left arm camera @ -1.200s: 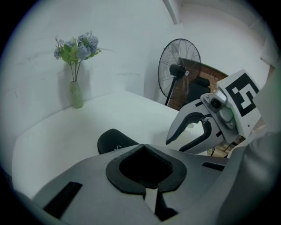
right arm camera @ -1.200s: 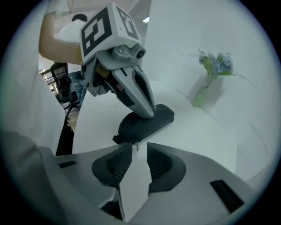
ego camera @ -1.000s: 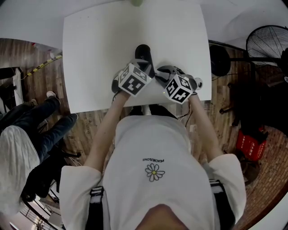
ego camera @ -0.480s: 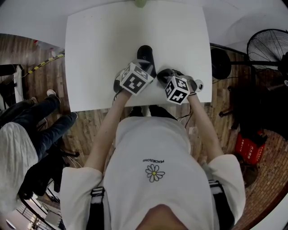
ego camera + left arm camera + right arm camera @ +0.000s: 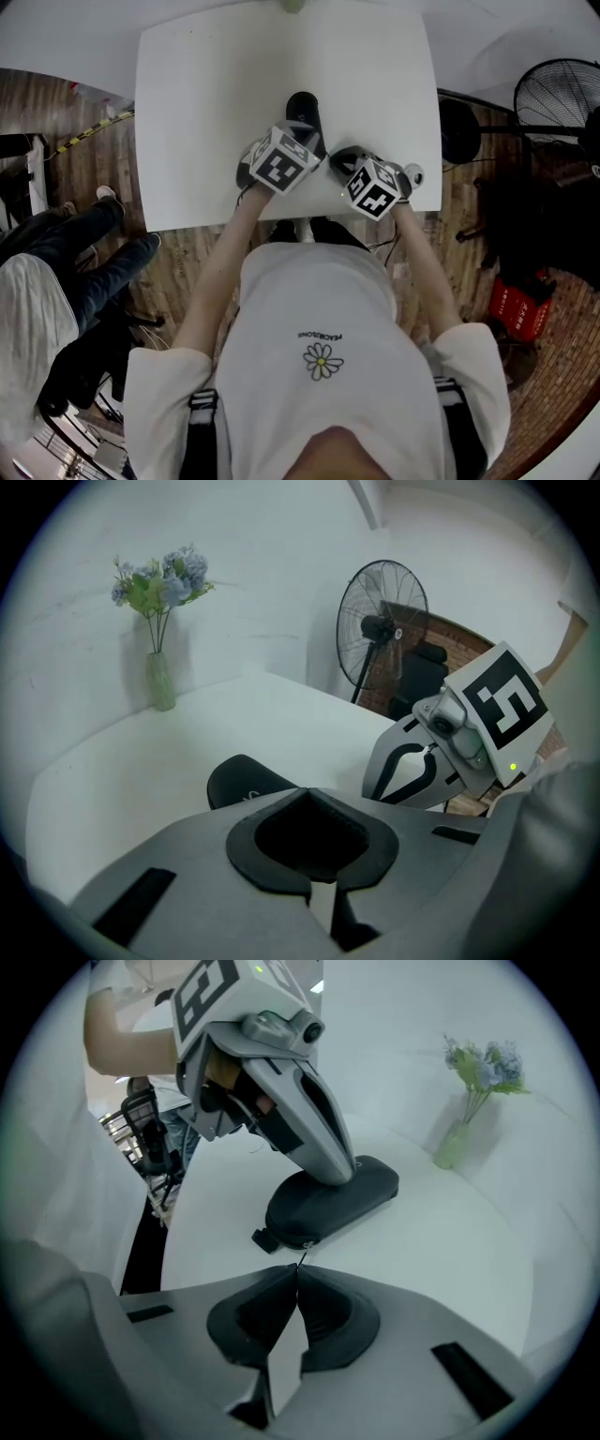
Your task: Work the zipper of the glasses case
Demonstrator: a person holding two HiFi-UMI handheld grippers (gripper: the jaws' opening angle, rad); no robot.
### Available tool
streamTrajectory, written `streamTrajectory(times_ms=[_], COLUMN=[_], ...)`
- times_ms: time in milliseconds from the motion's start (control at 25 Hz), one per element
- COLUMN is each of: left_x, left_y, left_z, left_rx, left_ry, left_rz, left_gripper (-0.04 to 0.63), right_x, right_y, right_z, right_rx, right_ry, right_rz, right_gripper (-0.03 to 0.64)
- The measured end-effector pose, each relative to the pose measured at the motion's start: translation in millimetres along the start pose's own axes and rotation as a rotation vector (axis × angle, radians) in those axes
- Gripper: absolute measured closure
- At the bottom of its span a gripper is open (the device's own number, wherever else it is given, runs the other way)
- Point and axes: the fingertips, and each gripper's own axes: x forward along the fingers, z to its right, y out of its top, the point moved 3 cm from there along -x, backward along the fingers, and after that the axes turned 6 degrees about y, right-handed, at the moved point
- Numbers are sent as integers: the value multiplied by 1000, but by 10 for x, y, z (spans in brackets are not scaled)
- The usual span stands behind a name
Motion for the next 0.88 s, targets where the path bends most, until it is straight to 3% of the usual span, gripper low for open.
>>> streamTrajectory(times_ms=[120,200,480,680,880], left_x=[5,9,7,9,22], left_y=[-2,-3,5,-3,-12], left_z=[1,1,2,4,0], left_rx=[6,7,8,5,-2], left_ry=[4,3,1,7,1], left_rz=[-3,-2,-1,2,-2], left_gripper=[580,580,580,580,580], right_x=[32,44,123,158,119], right_y=[-3,45,66,84,89], right_z=[83,111,127,71,-5], right_rx=[135,166,-12,-87,25], right_ry=[-48,-55,-107,-133,-39], right_rz=[27,34,-64,-58,-27], right_gripper=[607,606,598,591,609])
